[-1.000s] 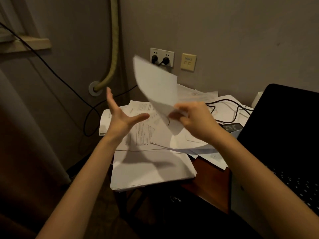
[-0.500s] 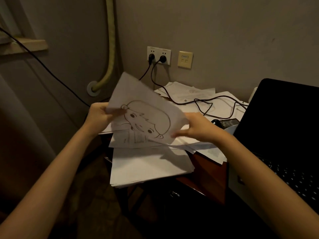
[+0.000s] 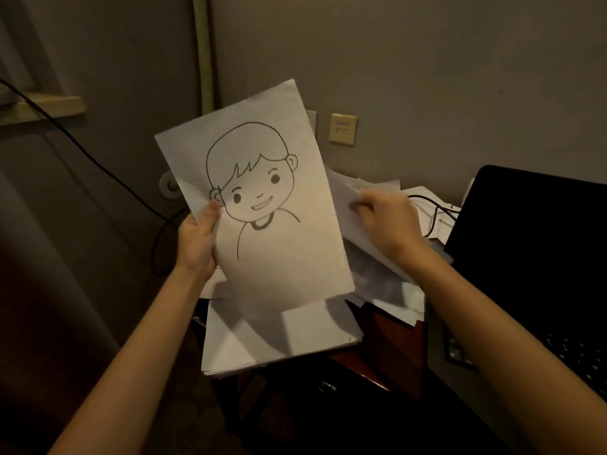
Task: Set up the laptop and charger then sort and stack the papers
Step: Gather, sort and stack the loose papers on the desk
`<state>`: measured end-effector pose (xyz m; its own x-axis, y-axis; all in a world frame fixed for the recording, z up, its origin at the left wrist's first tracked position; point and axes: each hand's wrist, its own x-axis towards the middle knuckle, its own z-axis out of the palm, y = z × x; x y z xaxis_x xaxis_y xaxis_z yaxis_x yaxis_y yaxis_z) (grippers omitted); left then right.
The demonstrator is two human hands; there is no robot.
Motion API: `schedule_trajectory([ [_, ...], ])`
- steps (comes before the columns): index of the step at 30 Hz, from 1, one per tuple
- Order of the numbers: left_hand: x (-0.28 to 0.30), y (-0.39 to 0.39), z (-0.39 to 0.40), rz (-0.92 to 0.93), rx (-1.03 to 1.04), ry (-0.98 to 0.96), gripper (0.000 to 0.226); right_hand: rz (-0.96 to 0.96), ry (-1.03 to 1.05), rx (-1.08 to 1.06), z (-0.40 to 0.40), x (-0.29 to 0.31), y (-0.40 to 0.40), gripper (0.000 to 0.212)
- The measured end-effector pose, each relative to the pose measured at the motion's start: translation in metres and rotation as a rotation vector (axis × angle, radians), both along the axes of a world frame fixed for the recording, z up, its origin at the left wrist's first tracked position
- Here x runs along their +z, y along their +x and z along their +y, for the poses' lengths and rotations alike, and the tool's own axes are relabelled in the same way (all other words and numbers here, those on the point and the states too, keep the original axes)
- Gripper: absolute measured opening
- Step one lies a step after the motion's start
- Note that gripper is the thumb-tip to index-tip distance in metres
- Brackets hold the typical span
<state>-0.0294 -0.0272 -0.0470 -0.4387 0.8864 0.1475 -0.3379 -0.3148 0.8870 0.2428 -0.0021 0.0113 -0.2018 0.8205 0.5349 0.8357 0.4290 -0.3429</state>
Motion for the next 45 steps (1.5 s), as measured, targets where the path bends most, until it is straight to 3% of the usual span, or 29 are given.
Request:
schedule_trajectory([
  [4,-0.002,0.007,0.002,-0.038,-0.116,0.036,0.042,0.461,-0.235,0.278,-0.004,0.039,-0.009,0.019],
  [9,0.008,0.019,0.0,-0.033,-0.267,0.014,0.038,0.789,-0.581,0.479,0.004,0.049,-0.011,0.014],
  [12,0.007,0.028,-0.001,0.023,-0.315,-0.016,0.036,0.831,-0.72,0.476,0.011,0.041,-0.012,0.021],
  [15,0.002,0.028,-0.003,0.048,-0.272,-0.062,0.033,0.8,-0.729,0.368,0.017,0.026,-0.011,0.027],
  [19,-0.009,0.01,-0.007,-0.015,-0.292,-0.13,0.053,0.726,-0.733,0.31,0.013,0.009,-0.012,0.022],
  [23,-0.026,-0.002,-0.019,-0.032,-0.367,-0.301,0.046,0.608,-0.752,0.312,0.003,-0.006,-0.021,0.017],
  [25,-0.034,-0.003,-0.022,0.058,-0.368,-0.349,0.034,0.682,-0.807,0.313,0.0,-0.009,-0.028,0.019],
  [28,-0.04,-0.01,-0.021,0.1,-0.168,-0.37,0.027,0.905,-0.922,0.285,0.006,-0.016,-0.029,0.031],
  [30,-0.041,-0.02,-0.021,0.024,-0.04,-0.386,0.031,0.702,-0.82,0.157,0.018,-0.029,-0.022,0.036],
  [33,-0.042,-0.032,-0.021,-0.093,0.064,-0.47,0.032,0.096,-0.574,0.04,0.029,-0.054,-0.009,0.033],
  [36,-0.037,-0.031,-0.017,-0.175,0.105,-0.494,0.033,-0.334,-0.561,0.056,0.035,-0.079,-0.002,0.066],
  [38,-0.03,-0.026,-0.014,-0.214,0.117,-0.489,0.035,-0.391,-0.566,-0.04,0.04,-0.089,0.004,0.076],
  [40,-0.027,-0.021,-0.013,-0.245,0.109,-0.473,0.033,-0.44,-0.51,-0.108,0.039,-0.096,0.01,0.071],
  [43,-0.029,-0.018,-0.009,-0.23,0.108,-0.502,0.026,-0.512,-0.41,-0.023,0.031,-0.104,0.016,0.05],
  [45,-0.035,-0.02,-0.005,-0.216,0.091,-0.521,0.023,-0.489,-0.393,0.072,0.027,-0.105,0.021,0.048],
])
